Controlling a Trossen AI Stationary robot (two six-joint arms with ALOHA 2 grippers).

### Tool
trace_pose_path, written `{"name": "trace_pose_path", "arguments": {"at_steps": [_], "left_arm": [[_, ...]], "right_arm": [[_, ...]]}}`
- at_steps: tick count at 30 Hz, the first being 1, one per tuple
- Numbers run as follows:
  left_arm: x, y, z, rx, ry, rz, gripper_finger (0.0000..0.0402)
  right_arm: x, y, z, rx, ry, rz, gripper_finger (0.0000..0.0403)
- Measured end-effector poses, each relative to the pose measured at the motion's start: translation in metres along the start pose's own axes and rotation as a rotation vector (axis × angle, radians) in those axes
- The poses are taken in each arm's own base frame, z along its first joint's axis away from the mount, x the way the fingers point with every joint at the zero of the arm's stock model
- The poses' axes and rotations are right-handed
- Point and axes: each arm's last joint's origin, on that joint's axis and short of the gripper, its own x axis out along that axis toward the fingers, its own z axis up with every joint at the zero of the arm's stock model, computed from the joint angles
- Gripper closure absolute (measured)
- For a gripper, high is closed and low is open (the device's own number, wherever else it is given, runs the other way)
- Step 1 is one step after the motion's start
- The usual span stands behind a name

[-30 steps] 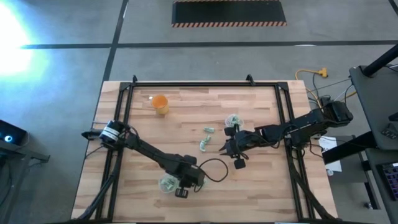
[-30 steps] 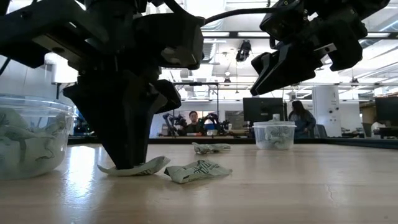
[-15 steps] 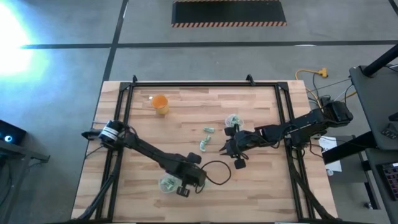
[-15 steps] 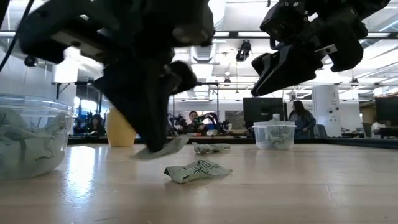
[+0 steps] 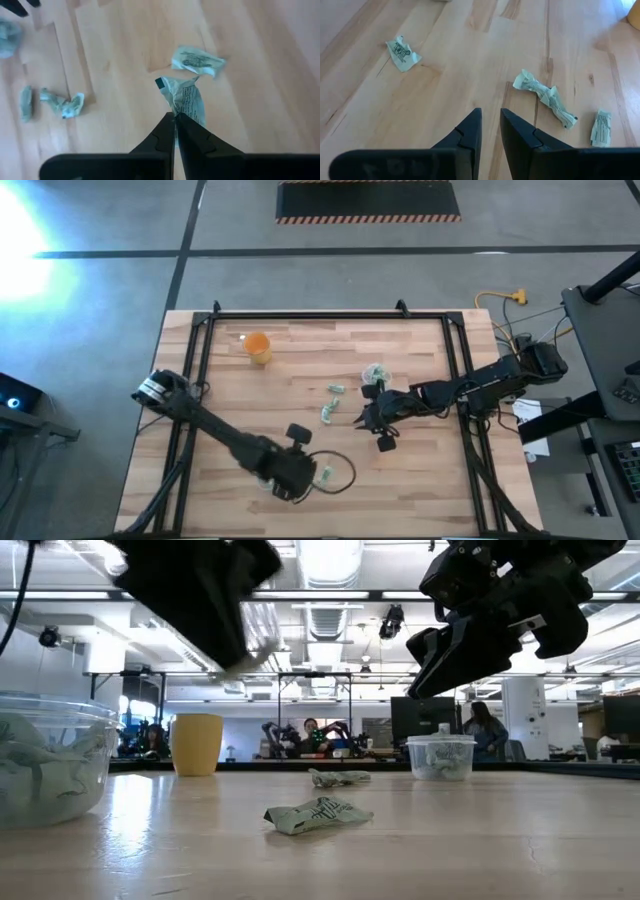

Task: Pick and place Stevia / Truvia into bins
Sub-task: Put the green stevia packet into the bottom transparent container

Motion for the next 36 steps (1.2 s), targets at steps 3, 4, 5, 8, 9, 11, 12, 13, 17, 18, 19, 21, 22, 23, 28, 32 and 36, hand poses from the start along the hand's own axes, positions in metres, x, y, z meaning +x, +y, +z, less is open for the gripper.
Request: {"name": "trace_pose_path", "arguments": {"at_steps": [3, 4, 5, 8, 9, 11, 12, 13, 17, 18, 19, 21, 22, 23, 28, 32, 36], "left_arm": [[-0.018, -0.015, -0.005, -0.006, -0.017, 0.031, 0.0401], [-0.023, -0.02, -0.008, -0.009, -0.012, 0.041, 0.0401], [-0.028, -0.026, -0.013, -0.015, -0.005, 0.052, 0.0401], [-0.037, -0.039, -0.023, -0.054, 0.019, 0.05, 0.0402], [-0.04, -0.043, -0.026, -0.07, 0.036, 0.052, 0.0402], [-0.043, -0.05, -0.034, -0.102, 0.064, 0.056, 0.0402], [-0.043, -0.053, -0.036, -0.119, 0.069, 0.056, 0.0402], [-0.043, -0.055, -0.039, -0.13, 0.075, 0.057, 0.0402], [-0.039, -0.061, -0.05, -0.172, 0.108, 0.061, 0.0402], [-0.036, -0.061, -0.054, -0.18, 0.132, 0.053, 0.0402], [-0.034, -0.061, -0.058, -0.188, 0.154, 0.048, 0.0402], [-0.031, -0.061, -0.062, -0.186, 0.178, 0.044, 0.0402], [-0.03, -0.061, -0.063, -0.185, 0.18, 0.042, 0.0402], [-0.03, -0.061, -0.064, -0.187, 0.185, 0.04, 0.0402], [-0.028, -0.059, -0.065, -0.191, 0.201, 0.034, 0.0402], [-0.025, -0.056, -0.066, -0.194, 0.21, 0.041, 0.0401], [-0.022, -0.053, -0.068, -0.2, 0.222, 0.048, 0.0377]], "right_arm": [[0.0, 0.0, 0.0, 0.004, 0.0, 0.0, 0.0342], [0.0, 0.0, 0.0, 0.005, -0.001, -0.001, 0.0342], [0.0, 0.0, 0.0, 0.007, -0.001, 0.0, 0.0343], [0.0, 0.0, 0.0, 0.012, -0.001, 0.0, 0.0344], [0.0, 0.0, 0.0, 0.012, -0.001, 0.0, 0.0344], [0.0, 0.0, 0.0, 0.012, -0.002, 0.0, 0.0343], [0.0, 0.0, 0.0, 0.012, -0.002, 0.0, 0.0344], [0.0, 0.0, 0.0, 0.012, -0.002, 0.0, 0.0344], [0.0, 0.0, 0.0, 0.019, -0.004, 0.0, 0.0346], [0.0, 0.0, 0.0, 0.019, -0.005, 0.0, 0.0346], [0.0, 0.0, 0.001, 0.019, -0.01, 0.0, 0.0346], [0.0, 0.0, 0.002, 0.019, -0.022, -0.002, 0.0346], [0.0, 0.0, 0.003, 0.019, -0.03, -0.002, 0.0346], [0.0, 0.0, 0.003, 0.02, -0.034, -0.003, 0.0346], [0.0, 0.0, 0.004, 0.026, -0.038, -0.003, 0.0346], [0.0, 0.0, 0.004, 0.027, -0.037, -0.003, 0.0346], [0.0, 0.0, 0.003, 0.031, -0.036, -0.003, 0.0346]]}}
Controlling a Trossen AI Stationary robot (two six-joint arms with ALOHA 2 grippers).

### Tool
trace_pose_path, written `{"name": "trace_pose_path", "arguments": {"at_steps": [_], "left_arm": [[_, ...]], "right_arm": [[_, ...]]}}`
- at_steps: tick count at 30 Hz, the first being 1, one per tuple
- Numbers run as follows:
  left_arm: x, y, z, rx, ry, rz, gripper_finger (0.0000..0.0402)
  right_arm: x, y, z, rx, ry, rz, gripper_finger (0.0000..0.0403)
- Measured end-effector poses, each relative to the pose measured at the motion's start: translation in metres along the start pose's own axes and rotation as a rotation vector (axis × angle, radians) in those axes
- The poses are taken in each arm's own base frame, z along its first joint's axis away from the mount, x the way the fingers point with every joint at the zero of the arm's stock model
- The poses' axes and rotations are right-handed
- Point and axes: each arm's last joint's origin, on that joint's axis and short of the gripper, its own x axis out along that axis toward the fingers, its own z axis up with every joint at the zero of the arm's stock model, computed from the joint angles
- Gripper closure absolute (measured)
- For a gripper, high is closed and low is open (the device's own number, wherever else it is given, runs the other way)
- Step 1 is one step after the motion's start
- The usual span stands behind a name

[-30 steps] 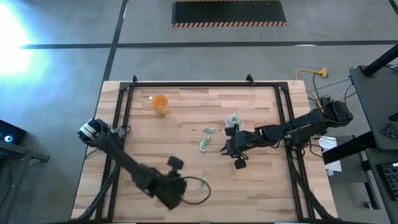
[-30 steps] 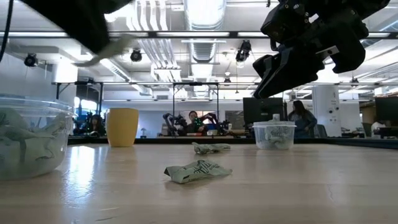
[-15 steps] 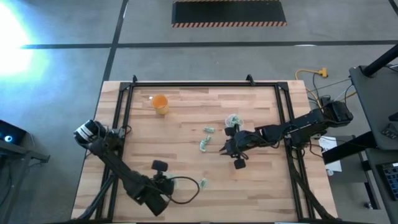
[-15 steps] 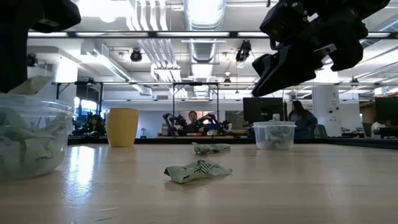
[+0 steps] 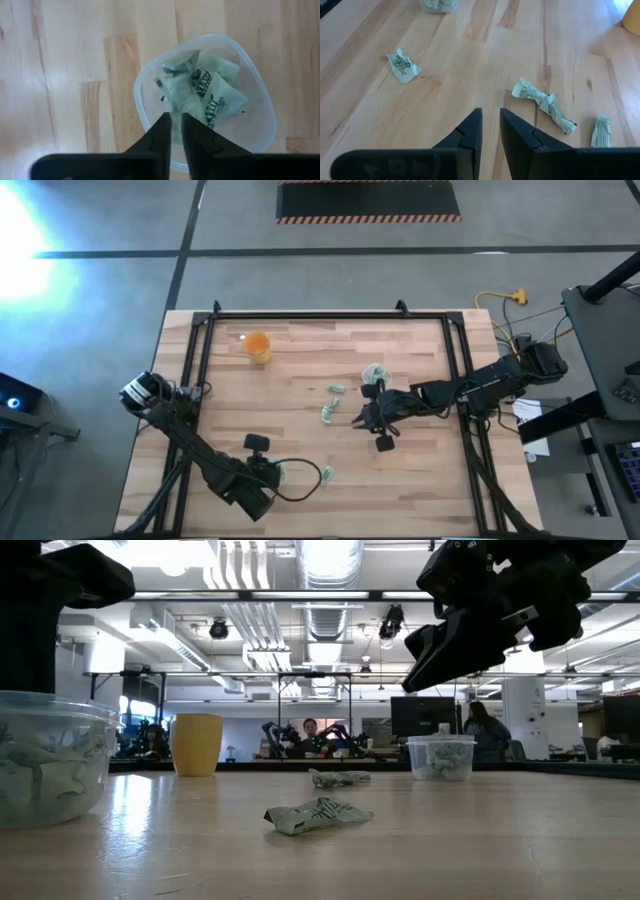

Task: Pick and place Stevia / Truvia into bins
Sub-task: Put the green stevia packet into the bottom transparent container, then put the green stevia packet into the top transparent container

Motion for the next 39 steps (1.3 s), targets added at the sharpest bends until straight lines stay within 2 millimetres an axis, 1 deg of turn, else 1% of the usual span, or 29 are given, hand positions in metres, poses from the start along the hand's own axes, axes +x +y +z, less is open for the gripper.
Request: {"name": "trace_pose_path", "arguments": {"at_steps": [6, 9, 14, 20, 25, 28, 33, 36, 39], "left_arm": [[0.0, 0.0, 0.0, -0.002, 0.0, 0.0, 0.0314], [-0.004, 0.002, 0.0, 0.007, 0.003, -0.006, 0.0291], [-0.026, 0.018, -0.004, 0.003, -0.022, 0.018, 0.0277], [-0.062, 0.044, -0.008, -0.013, -0.252, 0.128, 0.0276], [-0.081, 0.063, -0.014, -0.074, -0.407, 0.251, 0.0276], [-0.084, 0.066, -0.014, -0.099, -0.467, 0.311, 0.0276], [-0.08, 0.066, -0.016, -0.088, -0.465, 0.335, 0.0276], [-0.078, 0.065, -0.016, -0.084, -0.461, 0.339, 0.0276], [-0.078, 0.065, -0.016, -0.083, -0.461, 0.342, 0.0276]], "right_arm": [[0.0, 0.0, 0.0, 0.003, -0.001, 0.001, 0.0346], [0.0, 0.003, 0.003, 0.0, -0.031, 0.019, 0.0346], [-0.002, 0.02, 0.013, -0.066, -0.139, 0.151, 0.0346], [-0.005, 0.046, 0.019, -0.125, -0.212, 0.228, 0.0346], [-0.004, 0.062, 0.021, -0.162, -0.255, 0.264, 0.0346], [0.003, 0.068, 0.021, -0.2, -0.288, 0.27, 0.0346], [0.019, 0.07, 0.017, -0.242, -0.287, 0.265, 0.0346], [0.034, 0.073, 0.021, -0.258, -0.268, 0.264, 0.0346], [0.053, 0.077, 0.026, -0.28, -0.244, 0.264, 0.0346]]}}
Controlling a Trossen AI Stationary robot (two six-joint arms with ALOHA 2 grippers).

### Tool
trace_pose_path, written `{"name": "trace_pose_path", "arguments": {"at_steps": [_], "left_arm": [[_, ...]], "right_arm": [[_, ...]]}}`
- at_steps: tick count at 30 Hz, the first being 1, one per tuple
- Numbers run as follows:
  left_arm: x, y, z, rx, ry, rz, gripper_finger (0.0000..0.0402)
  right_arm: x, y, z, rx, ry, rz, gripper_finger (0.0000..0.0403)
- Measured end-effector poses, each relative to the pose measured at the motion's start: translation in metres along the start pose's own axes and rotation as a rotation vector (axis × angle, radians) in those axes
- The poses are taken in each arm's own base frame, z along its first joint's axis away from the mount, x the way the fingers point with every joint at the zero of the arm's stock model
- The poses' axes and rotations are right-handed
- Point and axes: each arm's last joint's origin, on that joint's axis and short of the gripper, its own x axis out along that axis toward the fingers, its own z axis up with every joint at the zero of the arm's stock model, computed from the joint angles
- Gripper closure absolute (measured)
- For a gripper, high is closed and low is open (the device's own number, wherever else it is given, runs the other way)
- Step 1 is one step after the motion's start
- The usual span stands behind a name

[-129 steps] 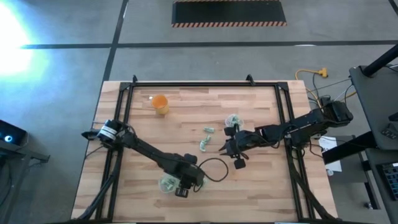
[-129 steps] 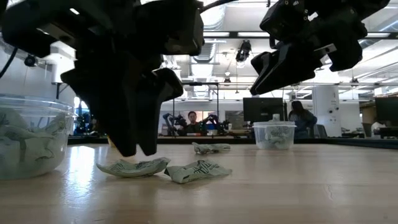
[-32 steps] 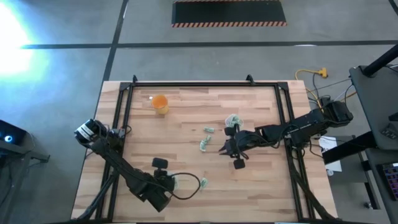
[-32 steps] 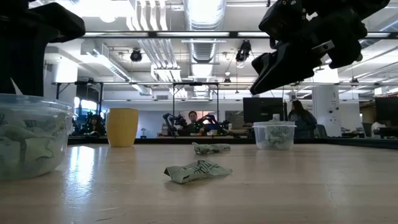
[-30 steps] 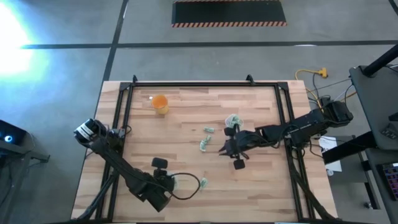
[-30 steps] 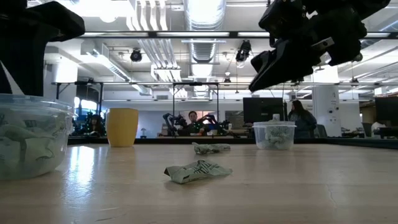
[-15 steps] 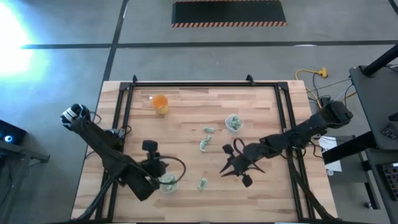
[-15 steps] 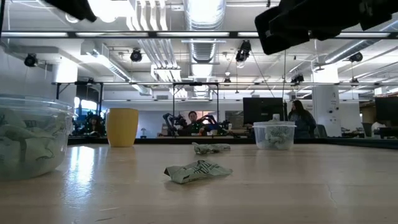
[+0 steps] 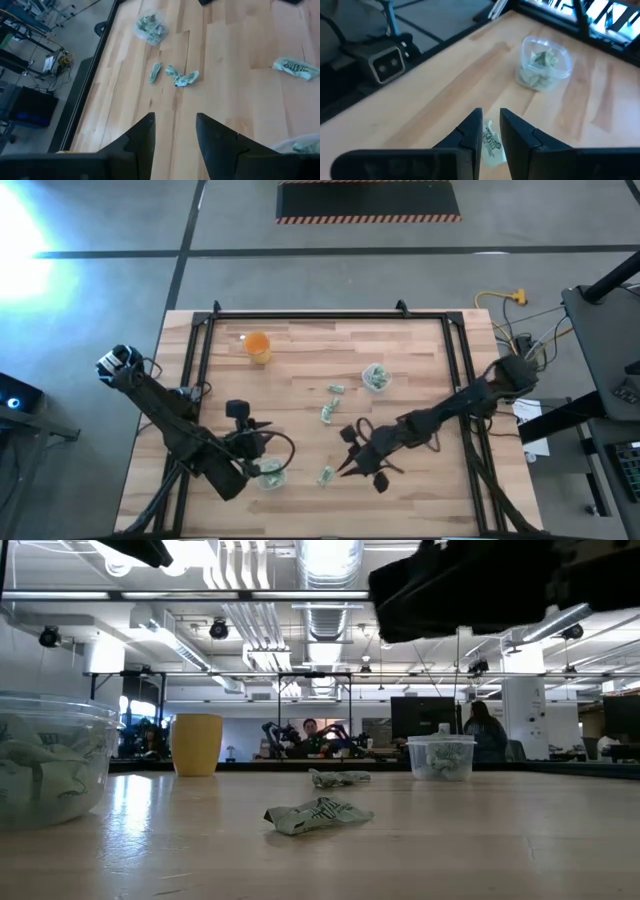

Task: Pick and place Stevia / Truvia into bins
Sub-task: Put the green stevia packet into the top transparent container

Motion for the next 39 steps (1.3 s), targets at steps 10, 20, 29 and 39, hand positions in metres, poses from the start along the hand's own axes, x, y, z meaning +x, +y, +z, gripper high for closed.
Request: {"name": "trace_pose_path", "arguments": {"at_steps": [10, 20, 29, 39], "left_arm": [[0.001, 0.0, -0.001, 0.006, 0.003, -0.001, 0.0276], [0.001, -0.001, -0.001, 0.019, 0.008, -0.009, 0.0276], [0.001, -0.001, -0.001, 0.019, 0.008, -0.009, 0.0276], [0.001, -0.001, -0.002, 0.02, 0.009, -0.009, 0.0276]], "right_arm": [[0.056, -0.008, 0.009, 0.013, 0.233, 0.056, 0.0346], [0.081, -0.012, 0.001, 0.02, 0.363, 0.077, 0.0325], [0.081, -0.018, -0.002, 0.064, 0.376, 0.059, 0.0261], [0.086, -0.022, -0.015, 0.093, 0.421, 0.052, 0.0239]]}}
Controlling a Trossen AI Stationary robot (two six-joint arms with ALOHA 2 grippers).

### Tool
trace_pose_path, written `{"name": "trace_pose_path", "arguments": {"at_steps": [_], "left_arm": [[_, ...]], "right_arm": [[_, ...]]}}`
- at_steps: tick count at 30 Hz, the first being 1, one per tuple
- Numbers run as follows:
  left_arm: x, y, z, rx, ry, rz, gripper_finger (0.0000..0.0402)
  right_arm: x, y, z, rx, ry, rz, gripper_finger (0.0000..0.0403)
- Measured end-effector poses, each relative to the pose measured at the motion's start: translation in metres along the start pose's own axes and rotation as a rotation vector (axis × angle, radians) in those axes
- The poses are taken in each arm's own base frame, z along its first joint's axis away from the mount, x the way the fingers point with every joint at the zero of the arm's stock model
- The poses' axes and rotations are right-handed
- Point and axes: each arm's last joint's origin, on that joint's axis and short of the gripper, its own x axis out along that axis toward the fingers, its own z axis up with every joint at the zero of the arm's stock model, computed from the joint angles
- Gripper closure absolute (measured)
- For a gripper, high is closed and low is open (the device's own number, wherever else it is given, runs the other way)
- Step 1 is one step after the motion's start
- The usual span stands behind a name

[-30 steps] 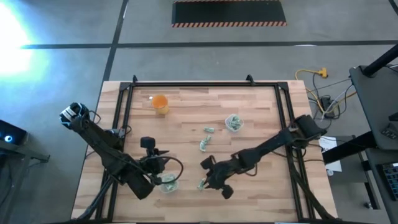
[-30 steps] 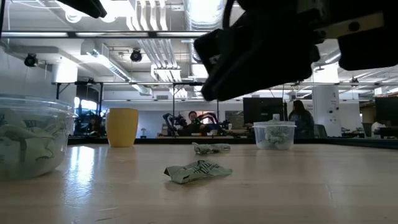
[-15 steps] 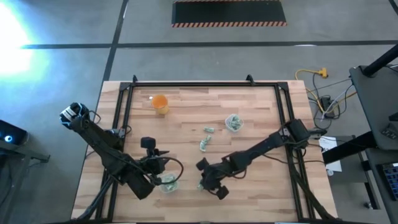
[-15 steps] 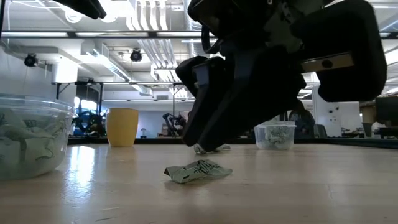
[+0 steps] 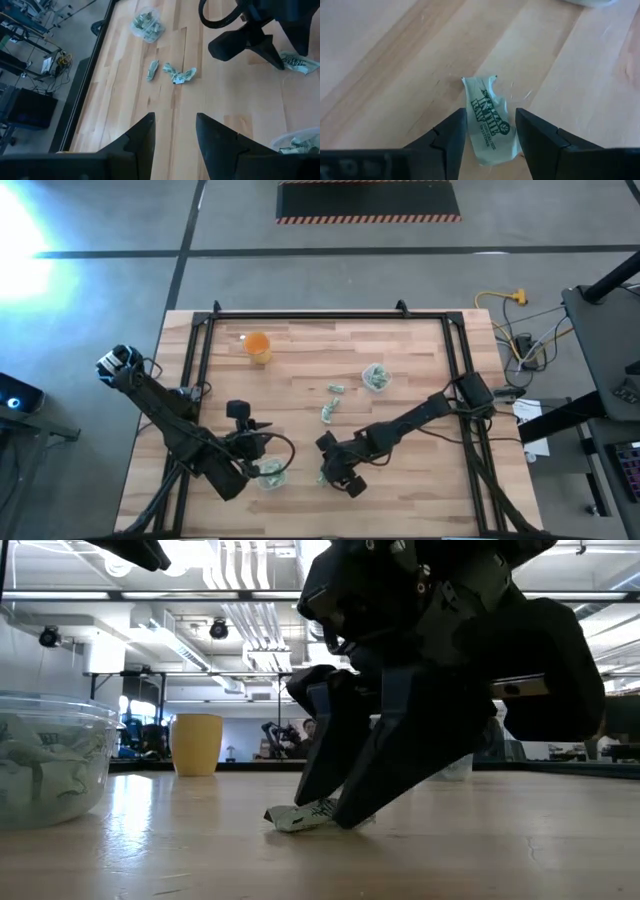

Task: Pick and place Stevia / Truvia into bins
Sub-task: Put the green stevia packet into the top transparent container

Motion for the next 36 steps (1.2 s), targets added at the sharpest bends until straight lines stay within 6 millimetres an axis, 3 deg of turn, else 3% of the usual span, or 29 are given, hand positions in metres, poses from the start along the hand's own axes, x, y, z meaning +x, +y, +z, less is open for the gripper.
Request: {"name": "trace_pose_path", "arguments": {"at_steps": [6, 17, 21, 28, 36], "left_arm": [[0.0, 0.0, 0.0, 0.0, 0.001, -0.001, 0.0276], [0.0, 0.0, 0.0, 0.0, 0.001, -0.001, 0.0276], [0.0, 0.0, 0.0, 0.0, 0.001, -0.001, 0.0276], [0.0, 0.0, 0.0, 0.0, 0.0, -0.001, 0.0276], [0.0, 0.0, 0.0, -0.001, -0.001, -0.001, 0.0276]], "right_arm": [[-0.001, -0.002, -0.001, 0.005, 0.013, 0.001, 0.0264], [-0.008, -0.002, 0.001, -0.044, 0.027, -0.001, 0.0375], [-0.018, -0.002, 0.005, -0.048, 0.027, -0.042, 0.0392], [-0.052, -0.004, 0.009, -0.031, 0.133, -0.192, 0.0393], [-0.103, -0.015, -0.009, 0.136, 0.362, -0.571, 0.0394]]}}
